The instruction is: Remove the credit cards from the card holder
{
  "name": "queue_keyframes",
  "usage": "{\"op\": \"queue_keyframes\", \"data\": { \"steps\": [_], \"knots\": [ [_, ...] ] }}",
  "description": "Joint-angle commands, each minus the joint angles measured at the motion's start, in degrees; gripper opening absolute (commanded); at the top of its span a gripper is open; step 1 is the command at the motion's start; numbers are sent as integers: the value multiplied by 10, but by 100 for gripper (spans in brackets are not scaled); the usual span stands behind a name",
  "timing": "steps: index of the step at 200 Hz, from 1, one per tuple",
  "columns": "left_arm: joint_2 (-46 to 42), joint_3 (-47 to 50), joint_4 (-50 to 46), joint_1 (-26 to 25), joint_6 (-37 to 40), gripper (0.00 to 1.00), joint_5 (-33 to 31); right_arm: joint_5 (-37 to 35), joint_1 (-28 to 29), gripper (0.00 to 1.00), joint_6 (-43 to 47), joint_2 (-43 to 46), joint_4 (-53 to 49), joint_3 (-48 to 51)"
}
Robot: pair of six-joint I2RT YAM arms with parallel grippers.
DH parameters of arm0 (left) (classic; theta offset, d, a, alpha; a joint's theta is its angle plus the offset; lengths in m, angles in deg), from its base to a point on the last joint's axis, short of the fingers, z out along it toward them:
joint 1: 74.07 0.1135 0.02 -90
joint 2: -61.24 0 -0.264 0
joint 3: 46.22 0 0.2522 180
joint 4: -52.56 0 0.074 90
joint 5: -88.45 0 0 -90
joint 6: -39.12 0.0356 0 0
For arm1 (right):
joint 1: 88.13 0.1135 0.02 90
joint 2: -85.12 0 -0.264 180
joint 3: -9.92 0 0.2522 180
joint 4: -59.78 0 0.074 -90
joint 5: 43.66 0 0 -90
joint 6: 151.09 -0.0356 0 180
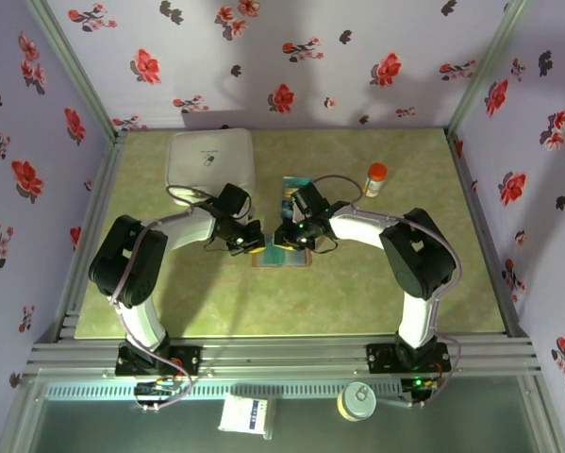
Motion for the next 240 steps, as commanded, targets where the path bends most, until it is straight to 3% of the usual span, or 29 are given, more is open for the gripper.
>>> {"op": "queue_keyframes", "data": {
  "steps": [1, 195, 240],
  "knots": [
    [9, -15, -21, -5, 7, 0, 8, -16, -1, 24, 1, 6, -14, 8],
    [31, -8, -44, -7, 16, 0, -15, -22, -4, 28, 2, -20, -10, 18],
    [31, -8, -44, -6, 16, 0, -14, 16, -7, 27, -18, -16, 35, 30]
  ]
}}
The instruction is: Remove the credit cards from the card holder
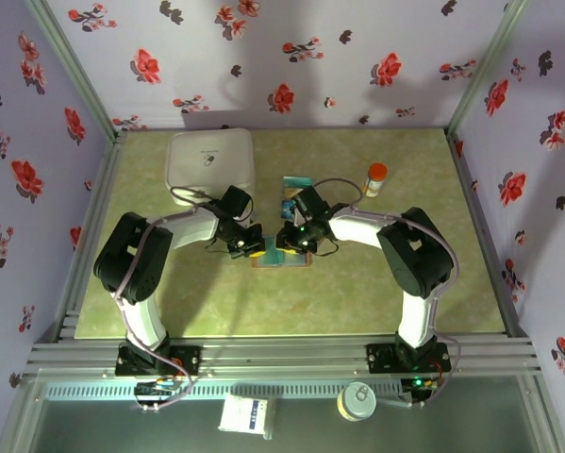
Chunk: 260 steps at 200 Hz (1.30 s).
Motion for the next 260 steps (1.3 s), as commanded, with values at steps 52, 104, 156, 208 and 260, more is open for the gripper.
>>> {"op": "queue_keyframes", "data": {
  "steps": [52, 104, 156, 208, 260],
  "knots": [
    [9, -5, -29, -3, 8, 0, -17, 42, -11, 25, -36, 19, 67, 34],
    [9, -5, -28, -3, 6, 0, -17, 59, -18, 21, -53, 24, 107, 52],
    [6, -4, -28, -3, 6, 0, -17, 69, -22, 19, -65, 16, 138, 68],
    [6, -4, -26, -3, 2, 0, -16, 79, -28, 17, -68, 11, 156, 78],
    [3, -1, -25, -4, 2, 0, -17, 85, -29, 14, -87, 7, 199, 89]
  ]
}}
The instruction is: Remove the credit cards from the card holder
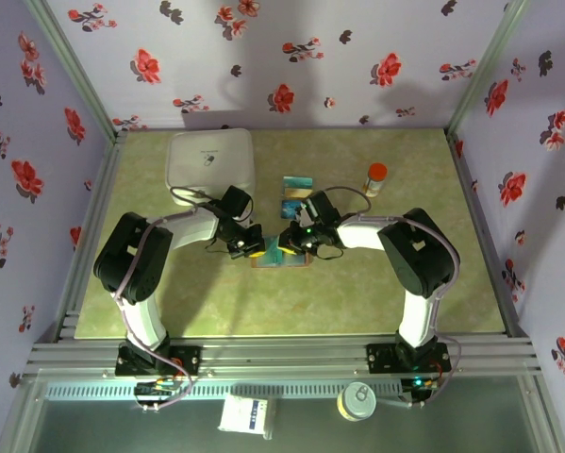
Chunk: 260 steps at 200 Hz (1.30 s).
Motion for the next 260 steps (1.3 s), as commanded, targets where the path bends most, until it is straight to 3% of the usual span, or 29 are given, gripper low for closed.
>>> {"op": "queue_keyframes", "data": {
  "steps": [1, 125, 260],
  "knots": [
    [3, -1, -23, -3, 2, 0, -15, 12, -2, 13, -17, 0, 38, 9],
    [1, 1, -23, -3, 2, 0, -16, -62, -15, 6, 72, 69, -113, -1],
    [-44, -9, -21, -1, -2, 0, -17, -114, -13, 0, 266, 80, -350, -147]
  ]
}}
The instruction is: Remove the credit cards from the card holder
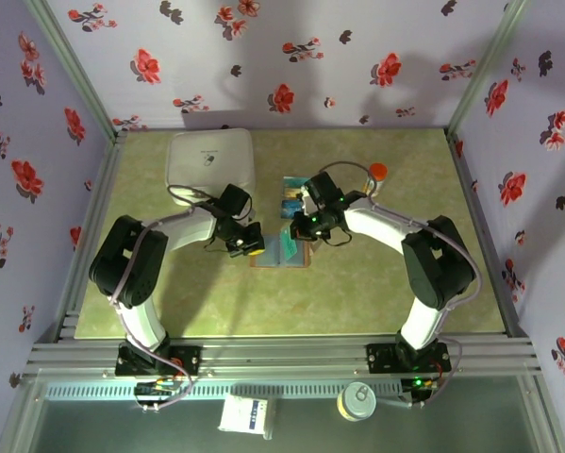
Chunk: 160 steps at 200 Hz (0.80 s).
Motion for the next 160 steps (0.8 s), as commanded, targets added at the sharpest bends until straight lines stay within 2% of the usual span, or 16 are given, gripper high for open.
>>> {"op": "queue_keyframes", "data": {
  "steps": [1, 34, 62, 128, 160],
  "knots": [
    [-20, -9, -14, -1, -2, 0, -9, -15, -2, 0, 47, 12, -66, -26],
    [-27, -12, -18, 0, 0, 0, -10, -43, -1, 0, 56, 14, -87, -40],
    [-39, -8, -20, 3, 2, 0, -14, -83, -1, 0, 110, 9, -119, -72],
    [-78, 19, -25, 23, 9, 0, -20, -135, -17, 0, 407, -9, -174, -146],
    [-102, 34, -30, 35, 10, 0, -24, -101, -41, 0, 553, -36, -223, -218]
  ]
}}
